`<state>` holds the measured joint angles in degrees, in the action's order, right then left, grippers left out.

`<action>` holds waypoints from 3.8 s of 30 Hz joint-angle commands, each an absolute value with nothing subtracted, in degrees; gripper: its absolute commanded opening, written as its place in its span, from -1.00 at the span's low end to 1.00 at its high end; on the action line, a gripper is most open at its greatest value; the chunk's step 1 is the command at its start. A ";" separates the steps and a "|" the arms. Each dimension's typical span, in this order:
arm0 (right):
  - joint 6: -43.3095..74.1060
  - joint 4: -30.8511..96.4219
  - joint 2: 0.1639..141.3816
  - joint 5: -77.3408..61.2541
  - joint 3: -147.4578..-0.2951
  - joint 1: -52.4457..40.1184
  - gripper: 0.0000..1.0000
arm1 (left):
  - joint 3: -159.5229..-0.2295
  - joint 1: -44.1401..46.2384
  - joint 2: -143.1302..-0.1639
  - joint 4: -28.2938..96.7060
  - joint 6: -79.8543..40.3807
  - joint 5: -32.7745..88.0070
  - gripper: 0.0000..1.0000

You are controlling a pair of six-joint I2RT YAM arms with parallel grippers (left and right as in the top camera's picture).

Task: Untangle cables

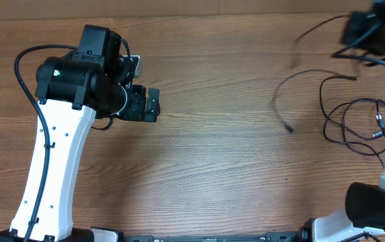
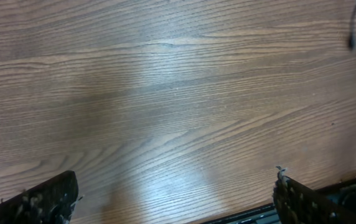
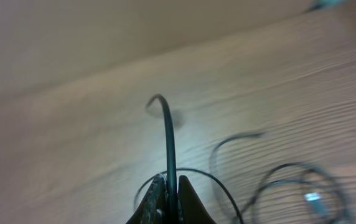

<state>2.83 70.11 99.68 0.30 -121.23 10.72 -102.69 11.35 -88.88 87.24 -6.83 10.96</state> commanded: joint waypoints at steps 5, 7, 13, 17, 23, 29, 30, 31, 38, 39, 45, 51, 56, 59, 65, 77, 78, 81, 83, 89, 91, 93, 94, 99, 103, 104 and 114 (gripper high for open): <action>3.25 71.18 98.37 2.11 -126.41 20.78 -0.93 | -103.59 11.27 -88.51 86.89 -6.00 11.46 1.00; 3.25 72.16 98.39 2.11 -125.86 22.31 -0.92 | -103.59 11.27 -88.51 86.67 -6.02 11.46 1.00; 3.25 74.28 98.50 3.64 -120.57 25.89 -0.92 | -103.59 11.27 -88.51 86.65 -6.02 11.49 1.00; 3.38 74.06 98.50 4.47 -114.85 27.73 -0.92 | -103.59 11.27 -88.51 86.74 -6.02 11.49 1.00; 6.31 71.79 98.54 4.47 -108.71 30.37 -0.83 | -103.59 11.27 -88.51 86.85 -6.02 11.51 0.99; 8.29 70.50 98.54 4.43 -107.31 31.92 -0.23 | -103.59 11.27 -88.51 87.00 -6.02 11.51 1.00; 9.10 70.32 98.54 4.34 -107.31 31.92 -0.02 | -103.59 11.27 -88.51 87.00 -6.02 11.51 1.00; 9.43 70.08 98.54 3.60 -107.31 31.90 0.18 | -103.59 11.27 -88.51 86.98 -6.02 11.49 1.00; 9.41 69.52 98.54 -14.72 -107.31 31.90 1.00 | -103.59 11.27 -88.51 86.94 -6.02 11.49 1.00; 9.39 69.82 98.54 -17.61 -107.31 31.88 1.00 | -103.59 11.27 -88.51 86.94 -6.02 11.49 1.00; 1.63 73.95 98.54 -30.04 -107.31 28.12 1.00 | -103.59 11.27 -88.51 84.03 -6.72 11.38 1.00; -2.04 79.64 98.54 -18.52 -107.31 14.44 1.00 | -103.59 11.27 -90.65 80.49 -17.23 -1.41 0.99; -1.58 83.05 98.54 -5.93 -107.13 1.13 1.00 | -103.59 11.27 -94.91 85.86 -18.04 -2.17 1.00; 2.42 83.83 98.54 -2.68 -106.78 -3.73 1.00 | -103.59 11.27 -96.68 90.72 -18.48 -2.98 0.99; 10.15 85.86 98.41 -3.25 -102.39 -6.59 1.00 | -101.80 11.27 -95.64 96.84 -18.50 -3.14 0.99; 12.05 72.47 82.89 -3.53 -76.82 -6.59 1.00 | -75.72 11.27 -74.04 83.92 -23.20 -6.57 1.00; 12.03 70.48 80.12 -3.51 -74.06 -6.59 1.00 | -73.56 11.27 -71.11 81.78 -23.18 -6.59 0.99; 11.99 64.45 71.05 -3.49 -66.52 -6.61 1.00 | -67.26 11.27 -60.60 74.24 -21.80 -6.63 0.93; 11.99 60.69 64.75 -3.49 -62.22 -6.70 1.00 | -64.01 11.27 -53.80 69.97 -21.21 -6.79 0.93; 12.01 56.42 48.49 -3.49 -54.76 -6.70 1.00 | -58.41 11.27 -36.27 64.07 -22.92 -7.14 0.99; 12.01 56.29 45.43 -3.51 -54.70 -6.70 1.00 | -58.41 11.27 -33.12 64.18 -22.92 -7.05 0.99; 12.01 56.29 43.42 -3.49 -54.70 -6.70 1.00 | -58.41 11.27 -31.14 64.75 -22.92 -7.05 0.99; 12.01 56.34 42.76 -3.49 -54.70 -6.70 1.00 | -58.41 11.27 -30.44 65.10 -22.94 -7.05 0.99; 12.01 56.90 42.61 -3.51 -54.70 -6.70 1.00 | -58.33 11.27 -29.89 67.96 -22.92 -7.05 0.99; 12.01 57.12 43.24 -3.49 -54.70 -6.70 0.99 | -58.33 11.27 -29.89 70.50 -22.92 -7.05 0.99; 12.01 57.12 43.44 -3.49 -54.70 -6.70 1.00 | -58.33 11.27 -29.89 71.02 -22.92 -7.05 0.99; 12.01 57.12 44.58 -3.49 -54.70 -6.70 1.00 | -58.33 11.27 -29.89 73.32 -22.92 -7.05 0.99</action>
